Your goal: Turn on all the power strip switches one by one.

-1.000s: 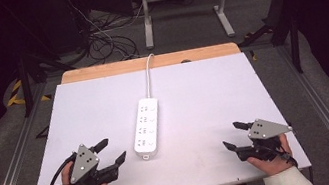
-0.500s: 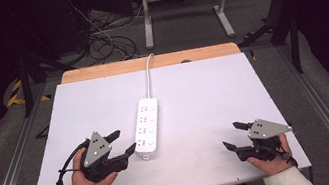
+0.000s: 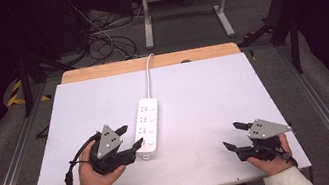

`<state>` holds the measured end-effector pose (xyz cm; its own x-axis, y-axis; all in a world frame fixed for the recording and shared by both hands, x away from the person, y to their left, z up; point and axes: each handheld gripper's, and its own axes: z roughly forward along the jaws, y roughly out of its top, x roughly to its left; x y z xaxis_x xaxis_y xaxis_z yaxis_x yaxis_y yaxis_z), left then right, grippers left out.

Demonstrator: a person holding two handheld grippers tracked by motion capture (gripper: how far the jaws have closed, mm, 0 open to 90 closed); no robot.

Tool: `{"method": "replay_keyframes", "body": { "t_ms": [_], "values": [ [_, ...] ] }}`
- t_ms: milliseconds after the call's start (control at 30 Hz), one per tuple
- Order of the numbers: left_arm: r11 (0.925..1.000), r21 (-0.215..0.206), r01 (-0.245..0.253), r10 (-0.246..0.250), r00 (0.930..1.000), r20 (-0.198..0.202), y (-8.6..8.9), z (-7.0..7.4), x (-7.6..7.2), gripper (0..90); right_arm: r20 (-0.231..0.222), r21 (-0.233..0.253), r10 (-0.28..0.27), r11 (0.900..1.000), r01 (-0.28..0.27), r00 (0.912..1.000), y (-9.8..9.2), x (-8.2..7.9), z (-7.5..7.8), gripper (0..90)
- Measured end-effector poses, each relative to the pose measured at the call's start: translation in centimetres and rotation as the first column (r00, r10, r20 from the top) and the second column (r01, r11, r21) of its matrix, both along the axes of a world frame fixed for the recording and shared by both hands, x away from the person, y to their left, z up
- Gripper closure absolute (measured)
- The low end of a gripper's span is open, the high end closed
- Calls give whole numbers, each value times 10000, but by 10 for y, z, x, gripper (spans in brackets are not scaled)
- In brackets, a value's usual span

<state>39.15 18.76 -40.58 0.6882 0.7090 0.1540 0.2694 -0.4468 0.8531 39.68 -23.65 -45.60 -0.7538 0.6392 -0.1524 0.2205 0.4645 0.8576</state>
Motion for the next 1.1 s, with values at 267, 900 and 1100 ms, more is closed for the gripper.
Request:
{"method": "replay_keyframes", "body": {
  "t_ms": [267,900,1100],
  "values": [
    [9997,-37,243,-243,9993,-294,-10,0,10,397,23,-9,34,10000,-34,10000,0,0,0,287],
    [9943,-298,1024,-1065,9700,-2186,-16,-3,30,757,3,-44,109,9999,-109,9999,1,0,0,287],
    [9954,216,933,-846,9623,-2583,-24,-5,38,894,3,-46,122,9999,-122,9999,0,0,-1,287]
  ]
}}
